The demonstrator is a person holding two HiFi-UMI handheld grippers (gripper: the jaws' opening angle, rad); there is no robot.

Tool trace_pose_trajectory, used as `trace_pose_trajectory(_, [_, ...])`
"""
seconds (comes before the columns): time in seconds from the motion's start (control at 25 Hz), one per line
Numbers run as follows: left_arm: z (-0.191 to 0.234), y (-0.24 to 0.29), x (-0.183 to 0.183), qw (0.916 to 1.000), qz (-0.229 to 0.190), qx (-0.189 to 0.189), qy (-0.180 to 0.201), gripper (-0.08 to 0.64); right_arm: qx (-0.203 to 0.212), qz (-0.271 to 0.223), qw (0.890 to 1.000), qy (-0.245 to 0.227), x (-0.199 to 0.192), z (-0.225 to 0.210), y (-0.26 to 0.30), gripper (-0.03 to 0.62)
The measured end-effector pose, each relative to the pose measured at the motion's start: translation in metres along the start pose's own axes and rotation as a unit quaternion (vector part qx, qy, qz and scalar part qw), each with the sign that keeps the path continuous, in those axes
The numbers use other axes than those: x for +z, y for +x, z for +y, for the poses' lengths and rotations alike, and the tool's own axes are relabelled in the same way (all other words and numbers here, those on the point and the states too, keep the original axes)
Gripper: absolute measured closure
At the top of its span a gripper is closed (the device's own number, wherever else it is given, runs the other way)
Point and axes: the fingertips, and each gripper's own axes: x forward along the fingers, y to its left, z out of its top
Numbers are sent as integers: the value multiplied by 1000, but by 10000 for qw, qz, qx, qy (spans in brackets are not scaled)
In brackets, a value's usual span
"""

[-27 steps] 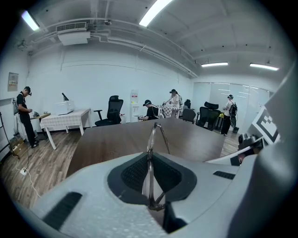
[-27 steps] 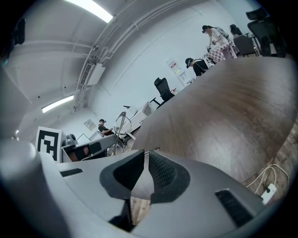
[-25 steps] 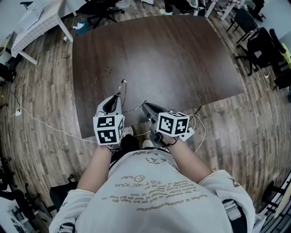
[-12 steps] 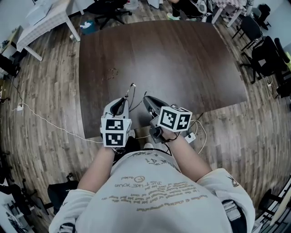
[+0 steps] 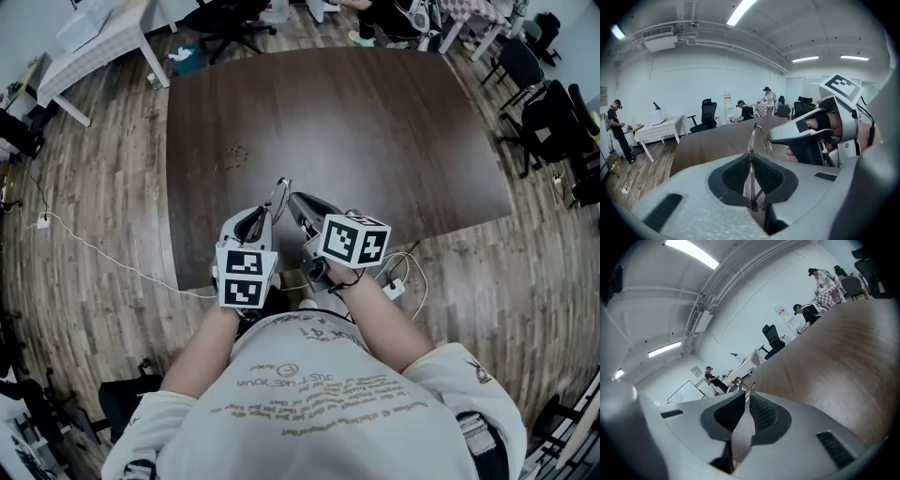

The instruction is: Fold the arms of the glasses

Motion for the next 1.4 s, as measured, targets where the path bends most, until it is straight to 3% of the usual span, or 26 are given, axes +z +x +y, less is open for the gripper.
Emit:
trace_pose_trajectory(0.48, [2, 9, -3, 9998, 81, -144, 61, 518, -139, -3, 9999, -17, 3, -5, 8, 554])
trace_pose_trajectory(0.92, [38, 39, -22, 9987, 486, -138, -95, 518, -422, -206, 9982, -373, 11, -9, 5, 561])
trace_pose_trajectory(1.2, [56, 75, -41, 9964, 816, -183, 152, 518, -944, -354, 9914, -834, 18, -17, -8, 575])
trace_pose_trajectory(1.4, [59, 104, -47, 9926, 981, -105, 714, 518, -1395, -497, 9838, -1013, 23, -29, -30, 575])
